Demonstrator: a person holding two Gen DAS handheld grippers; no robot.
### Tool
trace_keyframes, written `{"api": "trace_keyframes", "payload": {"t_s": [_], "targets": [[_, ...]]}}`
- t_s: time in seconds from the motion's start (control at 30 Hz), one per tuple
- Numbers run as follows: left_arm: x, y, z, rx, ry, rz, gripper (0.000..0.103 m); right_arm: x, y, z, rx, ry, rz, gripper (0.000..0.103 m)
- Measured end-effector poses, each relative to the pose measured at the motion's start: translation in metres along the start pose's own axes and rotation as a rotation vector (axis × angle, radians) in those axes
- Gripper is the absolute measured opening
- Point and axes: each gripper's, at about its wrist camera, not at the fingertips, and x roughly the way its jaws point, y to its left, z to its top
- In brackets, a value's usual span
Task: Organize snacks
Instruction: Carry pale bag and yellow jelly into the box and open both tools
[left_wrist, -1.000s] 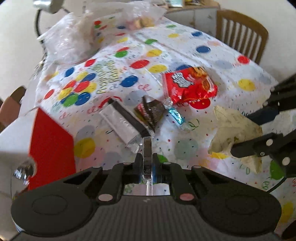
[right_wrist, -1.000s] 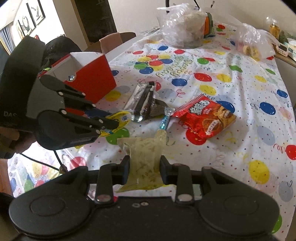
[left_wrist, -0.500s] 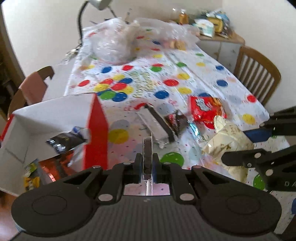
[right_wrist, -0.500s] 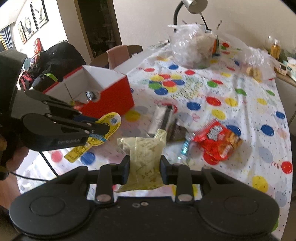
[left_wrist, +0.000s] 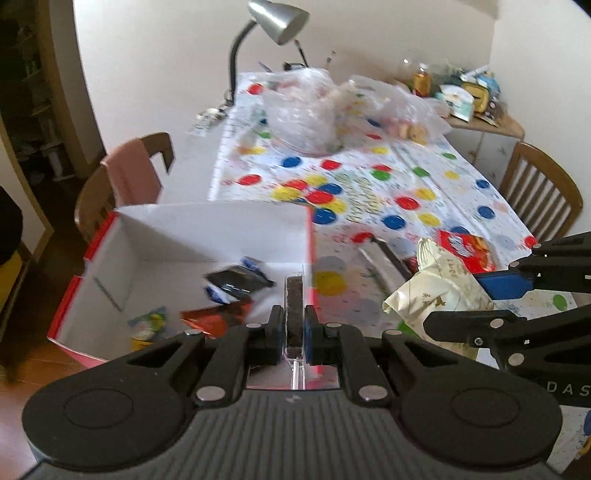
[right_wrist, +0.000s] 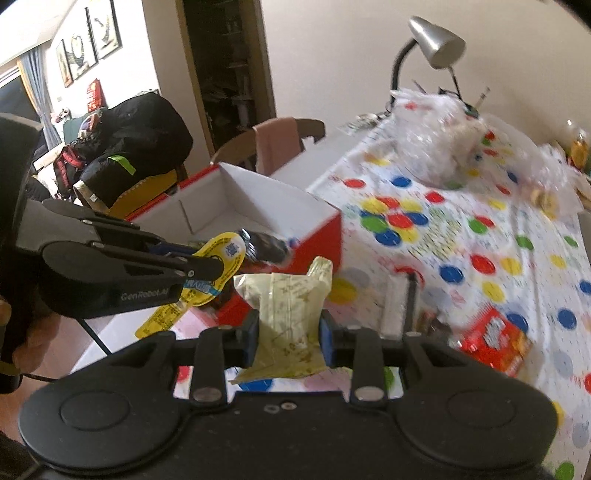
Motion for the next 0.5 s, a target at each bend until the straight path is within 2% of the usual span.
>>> {"api": "trace_keyframes", "payload": {"t_s": [0.23, 0.5], "targets": [[-0.002, 0.054, 0.01, -0.024, -0.015, 0.046, 0.01, 0.027, 0.029, 0.031, -0.003, -0.013, -0.01, 0.031], [0.019, 0.113, 0.021, -0.043, 0.019, 0.109, 0.01, 0.07, 0.044, 0.056, 0.016, 0.014, -0.035, 0.031]]}}
